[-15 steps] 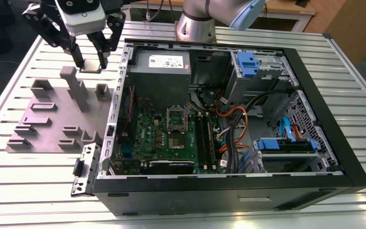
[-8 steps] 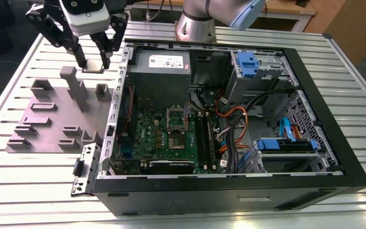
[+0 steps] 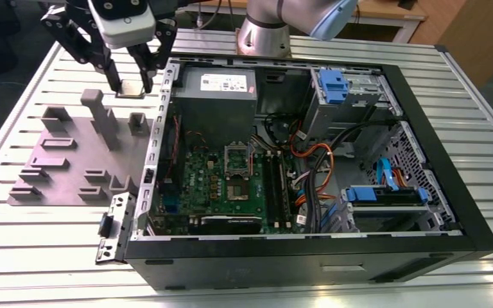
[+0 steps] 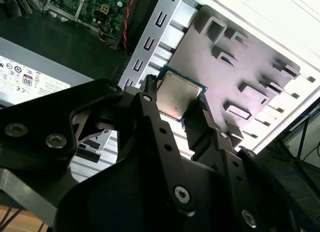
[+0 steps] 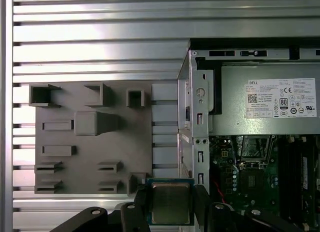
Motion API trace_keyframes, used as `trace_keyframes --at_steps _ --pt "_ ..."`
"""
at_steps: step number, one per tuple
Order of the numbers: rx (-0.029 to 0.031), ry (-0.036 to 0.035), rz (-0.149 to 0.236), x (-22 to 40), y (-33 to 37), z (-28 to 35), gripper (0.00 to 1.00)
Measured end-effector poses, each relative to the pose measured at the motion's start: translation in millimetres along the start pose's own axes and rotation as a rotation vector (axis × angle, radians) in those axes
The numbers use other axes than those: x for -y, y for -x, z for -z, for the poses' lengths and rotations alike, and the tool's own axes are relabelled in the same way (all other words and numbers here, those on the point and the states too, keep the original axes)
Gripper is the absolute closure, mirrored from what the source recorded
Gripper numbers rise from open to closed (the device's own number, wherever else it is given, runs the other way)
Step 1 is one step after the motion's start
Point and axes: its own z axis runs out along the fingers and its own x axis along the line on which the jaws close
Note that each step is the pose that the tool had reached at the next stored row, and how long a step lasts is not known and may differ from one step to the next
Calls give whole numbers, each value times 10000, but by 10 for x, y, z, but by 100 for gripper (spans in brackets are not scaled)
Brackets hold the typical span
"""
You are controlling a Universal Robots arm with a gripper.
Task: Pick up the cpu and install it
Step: 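Pick up the cpu and move it towards the insertion slot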
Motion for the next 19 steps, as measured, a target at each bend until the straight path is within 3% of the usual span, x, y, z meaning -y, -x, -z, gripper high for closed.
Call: trace_keyframes --at_steps 19 --pt "1 0 0 -4 122 1 53"
